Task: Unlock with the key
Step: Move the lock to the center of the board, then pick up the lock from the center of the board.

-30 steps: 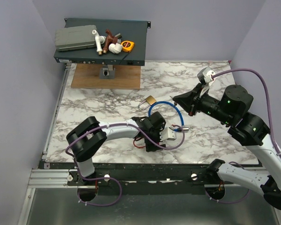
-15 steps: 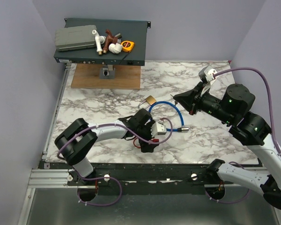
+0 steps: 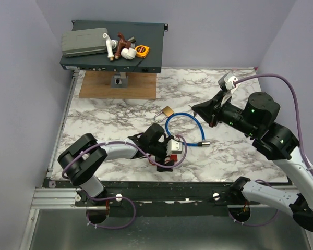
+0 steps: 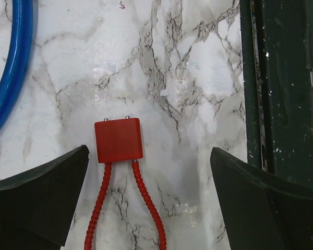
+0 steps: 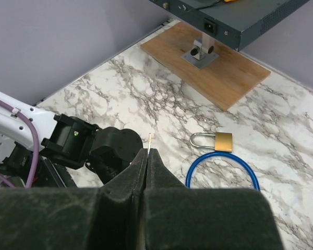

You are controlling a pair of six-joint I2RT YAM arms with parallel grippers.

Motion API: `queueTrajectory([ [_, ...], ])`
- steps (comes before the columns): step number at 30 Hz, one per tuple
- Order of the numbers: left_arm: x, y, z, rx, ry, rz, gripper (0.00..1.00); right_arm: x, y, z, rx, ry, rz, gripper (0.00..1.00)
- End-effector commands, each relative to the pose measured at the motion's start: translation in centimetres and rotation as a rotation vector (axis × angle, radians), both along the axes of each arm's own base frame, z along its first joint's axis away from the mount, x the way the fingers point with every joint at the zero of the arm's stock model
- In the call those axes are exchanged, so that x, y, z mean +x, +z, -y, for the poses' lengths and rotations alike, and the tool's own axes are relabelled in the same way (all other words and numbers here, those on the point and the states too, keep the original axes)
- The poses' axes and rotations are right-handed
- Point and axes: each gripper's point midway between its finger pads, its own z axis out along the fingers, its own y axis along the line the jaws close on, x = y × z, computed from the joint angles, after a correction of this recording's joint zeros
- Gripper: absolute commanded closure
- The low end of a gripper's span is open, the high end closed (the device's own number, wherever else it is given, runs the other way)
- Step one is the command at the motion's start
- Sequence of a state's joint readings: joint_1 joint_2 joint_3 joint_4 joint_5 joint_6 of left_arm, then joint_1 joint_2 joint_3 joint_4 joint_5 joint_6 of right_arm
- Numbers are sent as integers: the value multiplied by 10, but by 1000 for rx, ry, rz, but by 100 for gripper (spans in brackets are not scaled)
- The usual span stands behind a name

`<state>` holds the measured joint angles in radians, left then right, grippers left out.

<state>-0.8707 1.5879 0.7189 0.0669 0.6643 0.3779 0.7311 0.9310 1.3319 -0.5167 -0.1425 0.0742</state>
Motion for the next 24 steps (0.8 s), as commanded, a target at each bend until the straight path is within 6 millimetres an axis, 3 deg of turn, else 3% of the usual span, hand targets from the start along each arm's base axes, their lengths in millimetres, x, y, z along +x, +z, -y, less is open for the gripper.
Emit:
queueTrajectory([
  [1, 17, 0, 13, -61, 47, 59, 2, 6, 2, 2, -11, -24, 17, 99],
  [8, 35, -18, 15, -6, 109, 106, 2, 8, 2, 2, -15, -31, 11, 99],
  [10, 36, -25, 13, 13, 105, 126, 7, 8, 5, 3, -18, -34, 17, 99],
  [13, 32, -36, 9, 34, 96, 117, 31, 8, 8, 6, -25, -40, 23, 99],
  [18, 19, -44, 6, 42, 83, 122, 62, 8, 10, 10, -34, -51, 34, 99],
  [21, 8, -47, 2, 66, 71, 90, 72, 9, 12, 11, -40, -62, 44, 99],
  [23, 4, -50, 0, 81, 79, 83, 87, 9, 12, 12, -42, -64, 47, 99],
  [24, 4, -48, 1, 81, 90, 85, 100, 10, 11, 12, -43, -63, 46, 99],
])
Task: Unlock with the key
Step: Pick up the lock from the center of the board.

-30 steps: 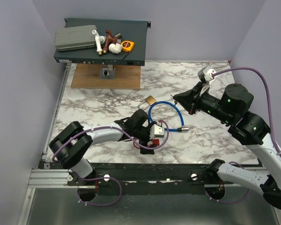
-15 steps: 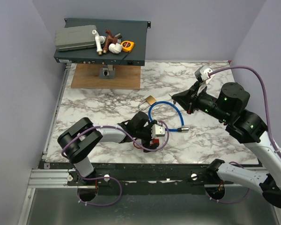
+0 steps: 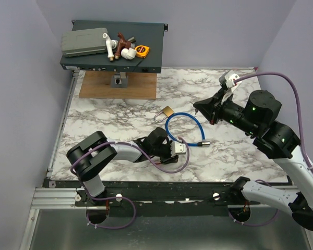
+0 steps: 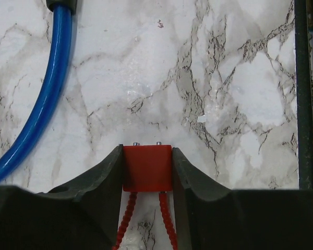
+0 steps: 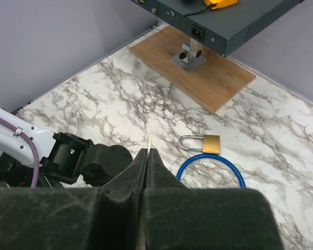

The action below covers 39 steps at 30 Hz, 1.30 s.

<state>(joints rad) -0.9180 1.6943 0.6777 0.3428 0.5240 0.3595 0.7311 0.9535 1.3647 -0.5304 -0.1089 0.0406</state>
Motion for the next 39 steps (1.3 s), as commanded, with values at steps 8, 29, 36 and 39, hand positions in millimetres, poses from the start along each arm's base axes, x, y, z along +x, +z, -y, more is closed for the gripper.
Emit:
queueTrajectory([
  [8, 1, 30, -2, 40, 15, 27, 100, 6, 17, 6, -4, -35, 43, 99],
  [29, -3, 340, -95, -243, 190, 268, 100, 4, 52, -7, 48, 28, 95, 99],
  [36, -18, 402, -113, -380, 198, 386, 100, -10, 56, -27, 76, 167, 111, 99],
  [39, -28, 407, -122, -411, 198, 412, 100, -23, 56, -29, 90, 230, 130, 99],
])
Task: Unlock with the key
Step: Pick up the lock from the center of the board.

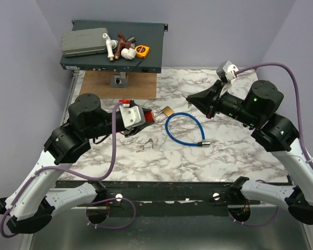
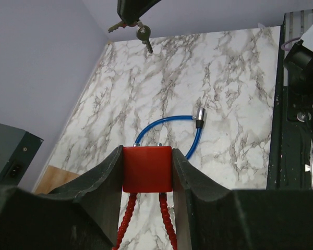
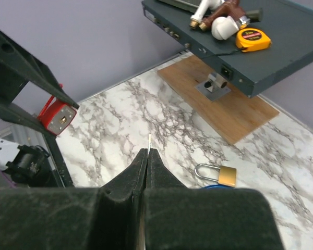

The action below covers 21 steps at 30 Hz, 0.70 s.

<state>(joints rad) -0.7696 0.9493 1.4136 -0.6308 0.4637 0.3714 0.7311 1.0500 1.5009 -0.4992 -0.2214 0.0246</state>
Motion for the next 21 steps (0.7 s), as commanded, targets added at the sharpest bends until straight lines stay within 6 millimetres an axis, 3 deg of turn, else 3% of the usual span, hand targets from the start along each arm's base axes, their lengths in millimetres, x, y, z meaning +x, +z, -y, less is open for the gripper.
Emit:
queueTrajectory([
  [1, -14, 21, -15, -74, 2, 79, 100, -25, 15, -5, 49, 130, 74, 99],
  [6, -20, 5, -20, -106, 0, 112, 100, -30, 11, -7, 69, 157, 87, 99],
  [10, -11, -10, -11, -139, -1, 147, 100, -27, 2, -9, 62, 157, 91, 99],
  [17, 10, 27, 9, -320, 0, 335, 100, -28, -9, -9, 37, 170, 115, 99],
  [21, 36, 21, 16, -376, 39, 409, 100, -26, -16, -7, 27, 154, 108, 99],
])
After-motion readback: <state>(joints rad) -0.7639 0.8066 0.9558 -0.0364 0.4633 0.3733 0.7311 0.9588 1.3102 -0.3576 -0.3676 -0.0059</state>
